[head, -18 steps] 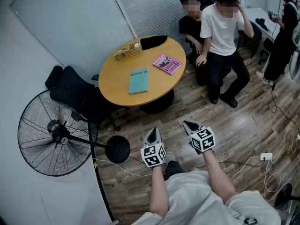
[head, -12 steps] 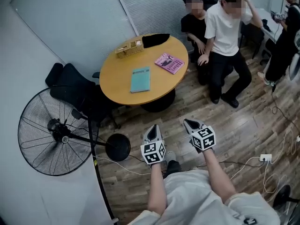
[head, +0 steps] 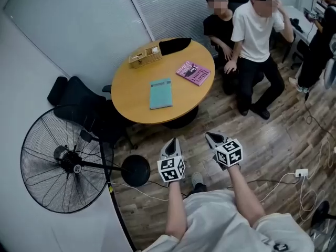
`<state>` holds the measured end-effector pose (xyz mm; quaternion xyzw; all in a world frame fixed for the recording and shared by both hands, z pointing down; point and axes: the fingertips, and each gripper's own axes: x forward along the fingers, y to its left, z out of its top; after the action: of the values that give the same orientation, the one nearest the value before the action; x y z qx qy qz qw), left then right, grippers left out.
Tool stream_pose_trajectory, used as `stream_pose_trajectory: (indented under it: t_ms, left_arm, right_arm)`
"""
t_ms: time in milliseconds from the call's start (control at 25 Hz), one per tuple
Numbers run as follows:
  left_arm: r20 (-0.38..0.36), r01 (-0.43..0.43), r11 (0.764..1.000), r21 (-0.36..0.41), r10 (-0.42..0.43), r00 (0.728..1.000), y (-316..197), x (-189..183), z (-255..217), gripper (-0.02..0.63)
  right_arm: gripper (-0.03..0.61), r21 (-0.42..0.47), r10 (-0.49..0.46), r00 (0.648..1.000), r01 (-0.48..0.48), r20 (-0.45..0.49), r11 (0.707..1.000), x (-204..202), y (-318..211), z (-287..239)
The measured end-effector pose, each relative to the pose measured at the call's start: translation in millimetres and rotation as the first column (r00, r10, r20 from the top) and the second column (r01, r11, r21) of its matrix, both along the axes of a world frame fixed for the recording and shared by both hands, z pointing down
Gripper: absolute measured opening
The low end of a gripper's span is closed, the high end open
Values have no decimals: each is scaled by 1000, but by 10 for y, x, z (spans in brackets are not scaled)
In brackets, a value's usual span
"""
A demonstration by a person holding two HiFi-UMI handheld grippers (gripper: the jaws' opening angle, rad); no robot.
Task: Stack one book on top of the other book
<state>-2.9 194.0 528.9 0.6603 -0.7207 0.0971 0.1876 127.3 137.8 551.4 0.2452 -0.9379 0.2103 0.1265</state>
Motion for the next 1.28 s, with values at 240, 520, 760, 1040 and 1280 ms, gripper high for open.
stream_pose_trajectory:
  t_ms: [240, 520, 760, 1040, 1280]
  left_arm:
    - [-20, -58, 998, -9, 58, 998, -231, -287, 101, 28]
    - [-46, -96, 995, -22, 95, 994, -358, -588, 291, 28]
    - [-56, -119, 993, -16, 118, 991, -568, -779, 281, 28]
    - [-66, -71, 997, -16, 70, 995, -546, -1297, 324, 28]
    - [-76, -94, 995, -33, 91, 993, -718, -1342, 420, 28]
  right_arm:
    - [18, -85, 2, 995, 7, 103, 996, -320, -67, 24]
    - [18, -113, 24, 997, -15, 75, 993, -583, -126, 213]
    - [18, -127, 75, 996, -68, 53, 990, -660, -278, 281]
    - [18, -64, 66, 997, -63, 45, 996, -1199, -406, 235]
    - [20, -81, 143, 987, -138, 68, 987, -1125, -652, 323]
